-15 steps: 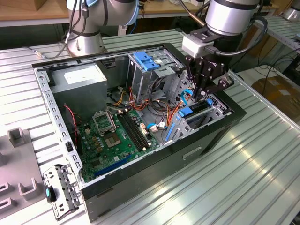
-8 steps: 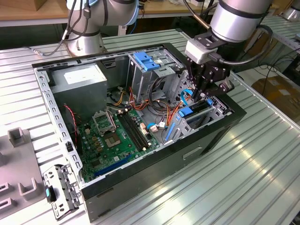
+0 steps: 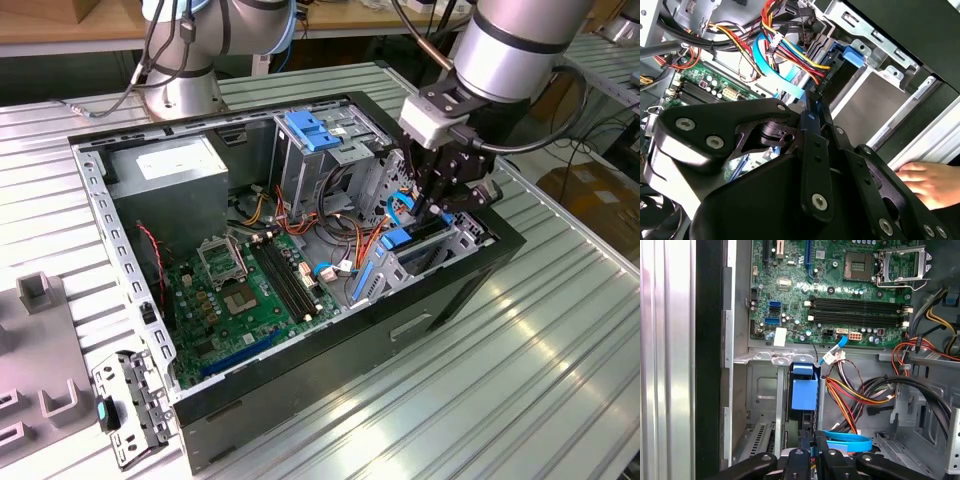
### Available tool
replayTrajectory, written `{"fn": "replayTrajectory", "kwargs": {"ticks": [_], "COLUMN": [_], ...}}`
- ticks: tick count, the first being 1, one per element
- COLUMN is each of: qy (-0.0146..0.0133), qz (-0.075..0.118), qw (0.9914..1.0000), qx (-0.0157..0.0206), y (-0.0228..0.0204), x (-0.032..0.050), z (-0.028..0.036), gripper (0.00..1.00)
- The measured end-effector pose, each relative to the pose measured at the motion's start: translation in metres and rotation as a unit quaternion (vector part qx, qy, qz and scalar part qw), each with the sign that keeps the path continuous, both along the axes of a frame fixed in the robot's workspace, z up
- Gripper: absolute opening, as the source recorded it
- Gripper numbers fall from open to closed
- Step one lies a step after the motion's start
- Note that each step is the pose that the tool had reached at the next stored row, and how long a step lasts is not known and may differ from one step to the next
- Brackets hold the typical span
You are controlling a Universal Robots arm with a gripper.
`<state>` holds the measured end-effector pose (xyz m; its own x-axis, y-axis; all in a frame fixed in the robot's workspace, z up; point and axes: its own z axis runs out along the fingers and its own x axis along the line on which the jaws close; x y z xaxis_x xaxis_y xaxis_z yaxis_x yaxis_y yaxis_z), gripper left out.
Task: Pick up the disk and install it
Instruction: 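Insert the second disk wire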
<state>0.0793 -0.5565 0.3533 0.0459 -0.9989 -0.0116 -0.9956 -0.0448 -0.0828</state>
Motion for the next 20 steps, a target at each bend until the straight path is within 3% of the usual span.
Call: {"fn": "replayTrajectory", "kwargs": {"ticks": [4, 8, 20], "qy": [-0.0001, -0.0004, -0.0004], "qz": [-0.002, -0.003, -0.003], "qw": [0.99998, 0.99982, 0.99978], "qx": [0.0063, 0.0189, 0.0210], "y": [-0.0007, -0.0043, -0.0046], "x": [-0.0001, -0.0001, -0.0001], "z": [-0.0010, -0.0022, -0.0021], "gripper": [0.16, 0.16, 0.16]}}
